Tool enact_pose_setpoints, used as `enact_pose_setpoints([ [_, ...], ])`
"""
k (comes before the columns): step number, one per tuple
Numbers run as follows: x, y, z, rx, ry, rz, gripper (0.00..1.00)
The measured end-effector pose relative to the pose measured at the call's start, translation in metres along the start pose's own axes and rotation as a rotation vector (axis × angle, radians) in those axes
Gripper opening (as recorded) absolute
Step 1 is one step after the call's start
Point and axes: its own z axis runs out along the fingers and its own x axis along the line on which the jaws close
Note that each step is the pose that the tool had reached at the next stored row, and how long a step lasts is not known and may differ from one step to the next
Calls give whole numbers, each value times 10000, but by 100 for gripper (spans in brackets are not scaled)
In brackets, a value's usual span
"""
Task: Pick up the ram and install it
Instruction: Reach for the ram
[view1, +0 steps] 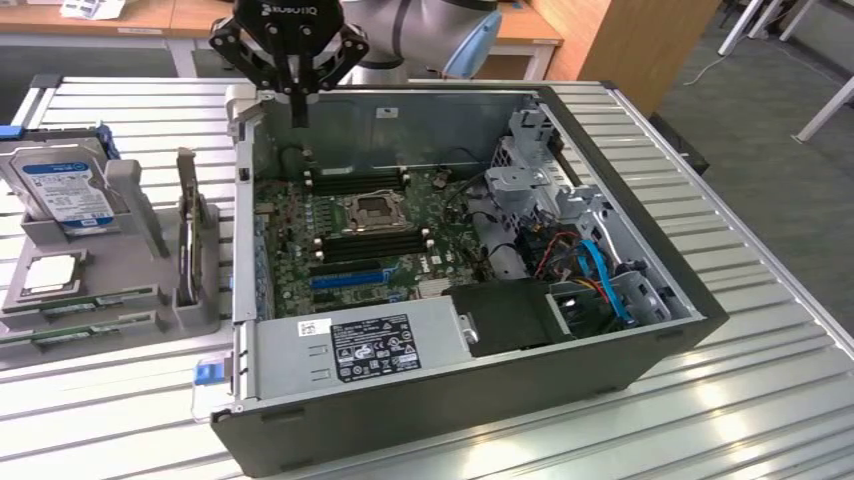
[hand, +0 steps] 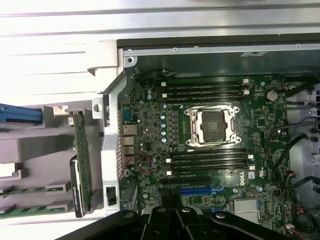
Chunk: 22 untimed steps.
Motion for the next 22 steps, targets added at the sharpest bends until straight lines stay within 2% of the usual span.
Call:
enact_pose_setpoints([
  [10, 180, -14, -1, 6, 78, 3, 10],
  [22, 451, -34, -1, 17, 220, 11, 10],
])
